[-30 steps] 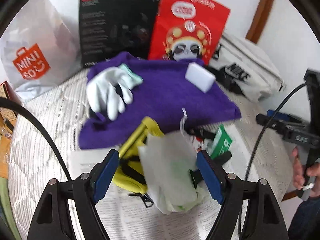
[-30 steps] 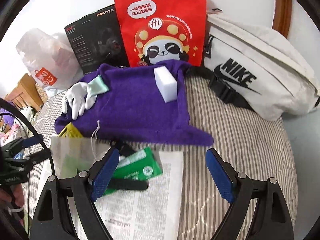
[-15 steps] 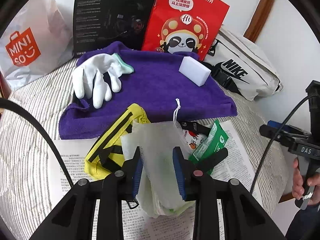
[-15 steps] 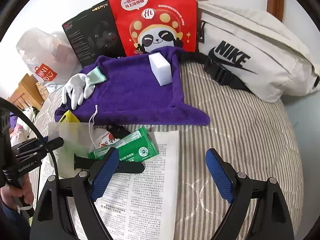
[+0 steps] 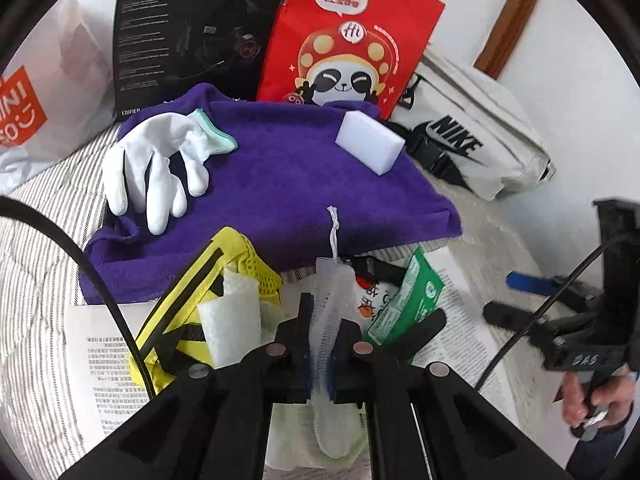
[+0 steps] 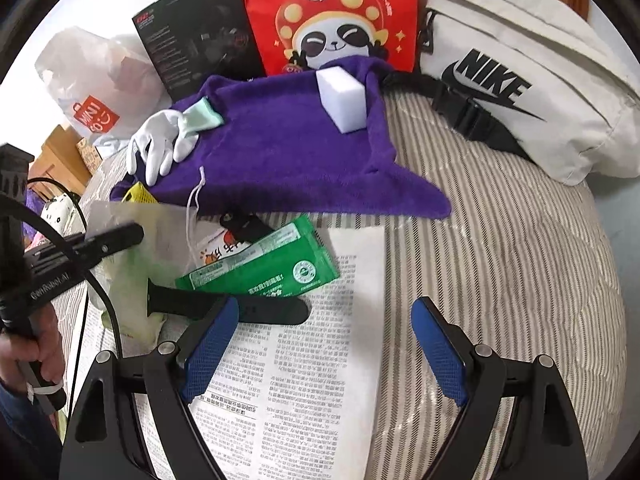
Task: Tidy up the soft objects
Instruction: 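Grasp the white mesh bag with the left tool, then grasp the black strap with the right tool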
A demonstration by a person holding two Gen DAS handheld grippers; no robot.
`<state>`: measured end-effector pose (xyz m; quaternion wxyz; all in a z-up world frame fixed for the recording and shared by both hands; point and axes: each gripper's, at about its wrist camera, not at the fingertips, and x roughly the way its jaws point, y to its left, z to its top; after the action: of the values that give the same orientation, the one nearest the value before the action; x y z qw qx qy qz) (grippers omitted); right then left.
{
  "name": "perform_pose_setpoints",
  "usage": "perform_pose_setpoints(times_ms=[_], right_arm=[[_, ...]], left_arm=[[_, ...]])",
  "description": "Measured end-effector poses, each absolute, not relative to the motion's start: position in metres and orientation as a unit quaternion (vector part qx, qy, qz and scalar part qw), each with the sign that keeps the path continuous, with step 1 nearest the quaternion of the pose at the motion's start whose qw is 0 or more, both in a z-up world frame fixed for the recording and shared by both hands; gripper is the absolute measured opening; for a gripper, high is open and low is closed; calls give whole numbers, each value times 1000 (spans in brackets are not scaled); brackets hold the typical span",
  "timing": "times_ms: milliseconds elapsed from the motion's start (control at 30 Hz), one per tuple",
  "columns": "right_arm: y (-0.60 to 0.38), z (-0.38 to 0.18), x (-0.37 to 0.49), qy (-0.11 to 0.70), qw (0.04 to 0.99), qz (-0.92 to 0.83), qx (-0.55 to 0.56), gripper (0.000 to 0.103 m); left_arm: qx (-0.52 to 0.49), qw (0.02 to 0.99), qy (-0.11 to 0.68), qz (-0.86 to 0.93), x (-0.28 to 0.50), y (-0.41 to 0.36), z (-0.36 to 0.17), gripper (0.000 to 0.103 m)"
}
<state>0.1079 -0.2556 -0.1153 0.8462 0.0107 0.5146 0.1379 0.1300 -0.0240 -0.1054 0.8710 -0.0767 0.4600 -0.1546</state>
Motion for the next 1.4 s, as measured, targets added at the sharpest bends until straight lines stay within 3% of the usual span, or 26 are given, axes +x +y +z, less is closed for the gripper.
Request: perform_pose_setpoints(times_ms=[467,833,1100,1167,1233,1267,1333,1400], right_arm=[[-223,-123,97,508,840,189,-13,88],[-178,-145,90,497,836,195,-124,88],[-164,-150,108,480,844,193,-144,87],[-160,-152,110,474,844,204,-143,82],[-161,-151,112,475,844,213,-129,52],[-163,-149,114,477,844,216,-117,47],[-170,-145,120,488,839,224,-86,25],[-179,-143,127,499,834,229,-54,21]], left_arm=[[-105,890,425,-124,109,31,-77,5],[-121,885,432,-124,108,46,-85,5],[-135,877,441,-136,114,46,-98,5],[-138,876,442,-135,114,47,-101,5],[-142,875,443,-136,114,48,-102,5],[-142,874,444,-137,115,49,-104,5],[-142,873,446,-138,115,49,-105,5],[-142,873,446,-139,115,49,-105,5]])
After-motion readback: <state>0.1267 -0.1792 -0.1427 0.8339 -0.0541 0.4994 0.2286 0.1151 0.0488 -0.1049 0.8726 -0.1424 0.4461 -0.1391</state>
